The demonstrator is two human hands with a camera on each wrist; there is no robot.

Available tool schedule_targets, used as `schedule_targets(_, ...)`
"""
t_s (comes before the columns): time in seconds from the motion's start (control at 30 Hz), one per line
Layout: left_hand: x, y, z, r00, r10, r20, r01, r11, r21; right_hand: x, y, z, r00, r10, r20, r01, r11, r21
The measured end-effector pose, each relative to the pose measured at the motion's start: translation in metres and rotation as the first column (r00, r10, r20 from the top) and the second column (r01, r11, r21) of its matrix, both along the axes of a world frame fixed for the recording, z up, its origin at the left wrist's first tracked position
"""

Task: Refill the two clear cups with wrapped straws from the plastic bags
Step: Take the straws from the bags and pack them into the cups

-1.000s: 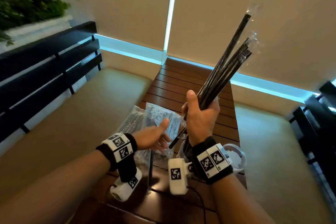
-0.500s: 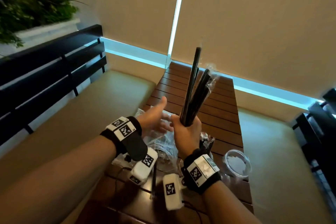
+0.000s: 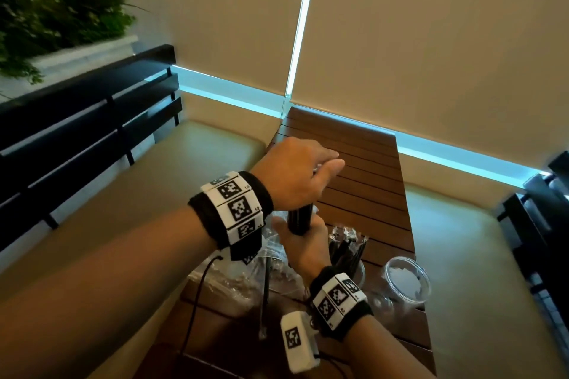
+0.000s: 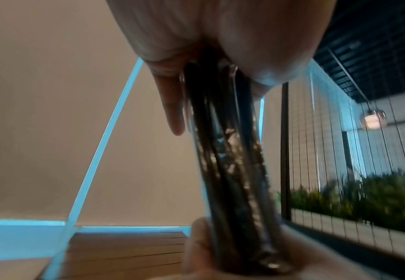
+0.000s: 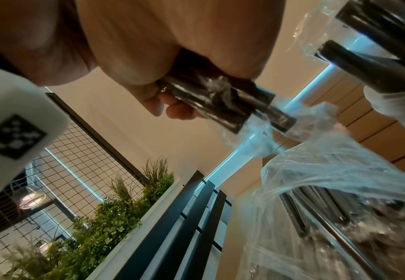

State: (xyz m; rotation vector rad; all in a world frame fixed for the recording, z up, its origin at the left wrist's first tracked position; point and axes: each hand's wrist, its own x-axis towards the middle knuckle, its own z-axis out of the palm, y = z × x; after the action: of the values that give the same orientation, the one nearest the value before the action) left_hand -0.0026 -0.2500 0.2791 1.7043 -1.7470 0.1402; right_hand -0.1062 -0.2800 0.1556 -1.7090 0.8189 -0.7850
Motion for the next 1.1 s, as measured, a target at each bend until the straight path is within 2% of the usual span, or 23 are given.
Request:
schedule_targets(0.07, -0.002, -0.002, -0.009, 0.994, 0.001, 0.105, -0.009, 0.997, 0.079, 0.0, 0.004, -0.005, 1.0, -0.016, 0.015, 0.015, 1.0, 0.027)
schedule_targets(0.13, -0.005, -0.001, -0.011, 0.994, -0.066, 0.086, 0.052, 0.985, 0.163, 0.002, 0.009, -0.007, 0.999, -0.042, 0.019, 0.041, 0.997, 0.067)
schedule_targets(0.17, -0.005, 0.001, -0.011, 0.993, -0.118, -0.02, 0.12, 0.98, 0.161, 0.002, 0.01, -0.008, 0.998, -0.059, 0.013, 0.058, 0.996, 0.065)
schedule_targets(0.2, -0.001, 0.003, -0.015, 0.967, -0.15, -0.205, 0.179, 0.975, 0.129, 0.001, 0.009, -0.008, 0.997, -0.075, -0.011, 0.076, 0.996, 0.043)
schedule_targets(0.23, 0.002, 0.006, -0.021, 0.9, -0.137, -0.413, 0.172, 0.984, 0.049, -0.001, 0.007, -0.007, 0.994, -0.1, -0.043, 0.101, 0.995, 0.011)
schedule_targets(0.27, 0.008, 0.01, -0.033, 0.824, -0.058, -0.564, 0.057, 0.998, -0.02, -0.005, 0.004, -0.005, 0.99, -0.13, -0.063, 0.129, 0.991, -0.021)
schedule_targets(0.3, 0.017, 0.012, -0.051, 0.774, 0.082, -0.627, -0.126, 0.992, -0.025, -0.01, 0.0, -0.002, 0.985, -0.157, -0.074, 0.153, 0.987, -0.051)
schedule_targets(0.33, 0.025, 0.014, -0.074, 0.757, 0.273, -0.593, -0.295, 0.953, 0.063, -0.015, -0.004, 0.0, 0.981, -0.179, -0.081, 0.172, 0.982, -0.084)
schedule_targets(0.37, 0.03, 0.016, -0.103, 0.771, 0.439, -0.461, -0.372, 0.898, 0.234, -0.018, -0.007, 0.001, 0.979, -0.183, -0.092, 0.174, 0.98, -0.102)
schedule_targets(0.4, 0.03, 0.019, -0.133, 0.825, 0.5, -0.262, -0.357, 0.822, 0.444, -0.021, -0.007, 0.003, 0.981, -0.174, -0.087, 0.165, 0.981, -0.104)
schedule_targets(0.47, 0.017, 0.024, -0.188, 0.919, 0.391, 0.049, -0.292, 0.591, 0.752, -0.022, -0.004, 0.004, 0.989, -0.134, -0.065, 0.13, 0.99, -0.063)
schedule_targets(0.5, 0.008, 0.027, -0.208, 0.936, 0.336, 0.106, -0.278, 0.518, 0.809, -0.023, -0.002, 0.005, 0.991, -0.117, -0.071, 0.114, 0.992, -0.048)
schedule_targets(0.53, 0.001, 0.028, -0.228, 0.941, 0.324, 0.097, -0.253, 0.485, 0.837, -0.024, -0.001, 0.006, 0.991, -0.103, -0.082, 0.1, 0.994, -0.047)
schedule_targets(0.6, -0.009, 0.027, -0.263, 0.933, 0.355, 0.063, -0.231, 0.454, 0.86, -0.028, 0.0, 0.007, 0.992, -0.073, -0.102, 0.067, 0.996, -0.056)
schedule_targets(0.73, -0.021, 0.02, -0.289, 0.903, 0.412, 0.118, -0.288, 0.378, 0.88, -0.042, -0.003, -0.002, 0.985, -0.06, -0.16, 0.047, 0.996, -0.082)
schedule_targets(0.83, -0.022, 0.018, -0.283, 0.896, 0.418, 0.147, -0.303, 0.334, 0.893, -0.053, -0.003, -0.012, 0.975, -0.053, -0.217, 0.032, 0.994, -0.101)
schedule_targets(0.97, -0.014, 0.022, -0.261, 0.923, 0.358, 0.141, -0.278, 0.368, 0.887, -0.059, -0.005, -0.027, 0.949, 0.013, -0.315, -0.035, 0.997, -0.064)
schedule_targets(1.1, -0.005, 0.043, -0.203, 0.957, 0.104, 0.272, -0.291, 0.378, 0.879, -0.054, -0.001, -0.034, 0.924, 0.069, -0.377, -0.101, 0.993, -0.065)
